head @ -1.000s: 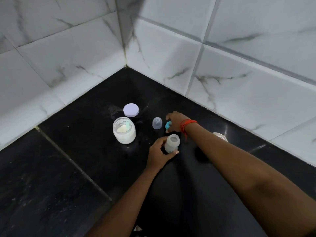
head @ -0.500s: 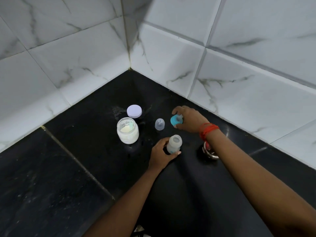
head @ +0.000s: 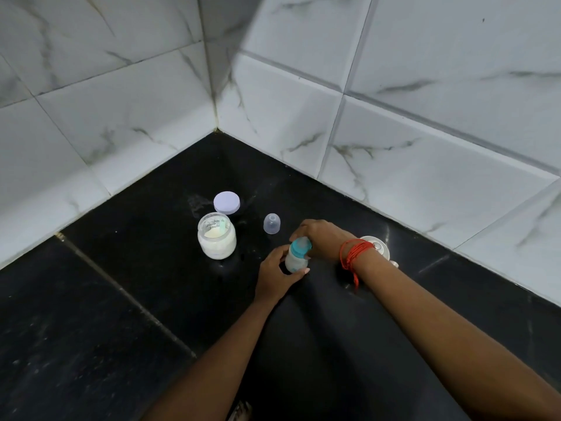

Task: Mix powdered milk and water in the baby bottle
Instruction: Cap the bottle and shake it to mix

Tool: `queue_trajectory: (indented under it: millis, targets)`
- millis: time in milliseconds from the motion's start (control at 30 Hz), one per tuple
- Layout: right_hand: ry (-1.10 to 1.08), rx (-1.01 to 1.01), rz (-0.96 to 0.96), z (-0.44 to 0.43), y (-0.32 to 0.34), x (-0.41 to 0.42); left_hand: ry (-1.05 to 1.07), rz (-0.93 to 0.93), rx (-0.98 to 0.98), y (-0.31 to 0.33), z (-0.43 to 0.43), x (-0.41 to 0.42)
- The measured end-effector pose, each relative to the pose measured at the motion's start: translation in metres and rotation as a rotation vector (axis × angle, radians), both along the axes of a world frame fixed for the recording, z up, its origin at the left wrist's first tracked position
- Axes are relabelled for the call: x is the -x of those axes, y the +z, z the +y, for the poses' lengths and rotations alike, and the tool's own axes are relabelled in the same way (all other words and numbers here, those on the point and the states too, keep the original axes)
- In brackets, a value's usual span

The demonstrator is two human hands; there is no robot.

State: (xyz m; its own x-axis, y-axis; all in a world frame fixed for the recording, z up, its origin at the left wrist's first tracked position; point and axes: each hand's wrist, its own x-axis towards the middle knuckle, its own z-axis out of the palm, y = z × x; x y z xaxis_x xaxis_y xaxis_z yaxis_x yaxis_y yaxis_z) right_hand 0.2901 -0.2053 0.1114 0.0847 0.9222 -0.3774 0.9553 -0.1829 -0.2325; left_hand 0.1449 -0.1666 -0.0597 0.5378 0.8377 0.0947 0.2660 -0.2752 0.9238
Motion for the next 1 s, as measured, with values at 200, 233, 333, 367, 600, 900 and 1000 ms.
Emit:
queue_trajectory:
  millis: [200,233,333,367,600,900,1000]
  targets:
    - [-0.21,-0.018,-0.345,-0.013,0.004,0.018,-0.004,0.008,0.007,-0.001,0.001,0.0]
    - [-0.214,-0.04,-0.388,-0.016,0.005,0.02,-0.005,0.012,0.003,0.0,0.001,0.0]
    - [-0.187,-0.154,-0.324,-0.023,0.003,0.013,-0.017,0.023,0.006,0.001,0.001,0.0]
    - [-0.128,-0.171,-0.269,-0.022,0.002,0.01,-0.021,0.026,0.006,0.001,0.001,0.0]
    - [-0.001,-0.008,-0.247,-0.009,0.0,0.013,-0.025,0.029,0.011,0.002,0.001,0.001]
    - [0.117,0.047,-0.262,0.0,0.007,0.01,-0.023,0.039,0.018,0.0,0.001,0.0]
    - [0.115,0.021,-0.3,0.0,0.002,0.015,-0.017,0.048,0.023,0.001,0.001,0.0]
